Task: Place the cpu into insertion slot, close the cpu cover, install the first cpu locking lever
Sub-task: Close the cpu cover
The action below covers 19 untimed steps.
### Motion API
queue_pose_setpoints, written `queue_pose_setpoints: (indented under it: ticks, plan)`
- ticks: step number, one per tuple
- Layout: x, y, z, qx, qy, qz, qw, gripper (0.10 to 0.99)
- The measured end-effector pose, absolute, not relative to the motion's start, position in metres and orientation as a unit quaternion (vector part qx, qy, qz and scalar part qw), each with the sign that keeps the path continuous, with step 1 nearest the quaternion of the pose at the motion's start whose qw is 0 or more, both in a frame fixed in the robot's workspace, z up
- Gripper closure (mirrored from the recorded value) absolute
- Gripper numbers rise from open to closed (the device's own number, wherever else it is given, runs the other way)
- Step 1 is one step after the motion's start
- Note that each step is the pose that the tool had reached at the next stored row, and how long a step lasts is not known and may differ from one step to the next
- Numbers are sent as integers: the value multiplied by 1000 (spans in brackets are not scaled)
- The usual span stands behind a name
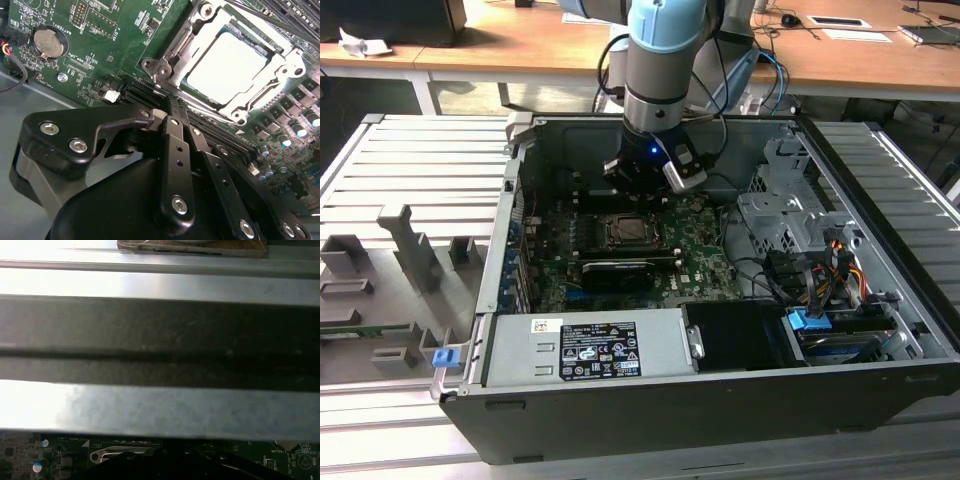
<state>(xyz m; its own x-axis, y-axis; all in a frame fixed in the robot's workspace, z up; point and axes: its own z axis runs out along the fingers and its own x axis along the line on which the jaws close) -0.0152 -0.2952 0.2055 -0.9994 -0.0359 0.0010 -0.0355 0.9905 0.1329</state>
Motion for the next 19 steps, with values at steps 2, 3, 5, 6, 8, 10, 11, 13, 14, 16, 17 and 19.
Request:
queue_pose_setpoints:
  ticks: [2, 3, 5, 6, 8, 10, 11, 13, 14, 16, 17, 19]
  plan:
    - [-15, -295, 204, 18, -998, -66, 2, 980]
    - [-15, -295, 204, 18, -998, -66, 2, 980]
    - [-15, -295, 204, 18, -998, -65, 2, 980]
    - [-15, -295, 204, 18, -998, -65, 2, 980]
    - [-15, -295, 204, 18, -998, -64, 2, 980]
    - [-15, -295, 204, 18, -998, -63, 2, 980]
    - [-15, -295, 204, 18, -998, -63, 2, 980]
    - [-15, -295, 204, 18, -998, -64, 2, 980]
    - [-15, -295, 204, 18, -998, -64, 2, 980]
    - [-15, -295, 204, 18, -998, -63, 2, 980]
    - [-15, -295, 204, 18, -998, -63, 2, 980]
    - [-15, -295, 204, 18, -998, -63, 2, 980]
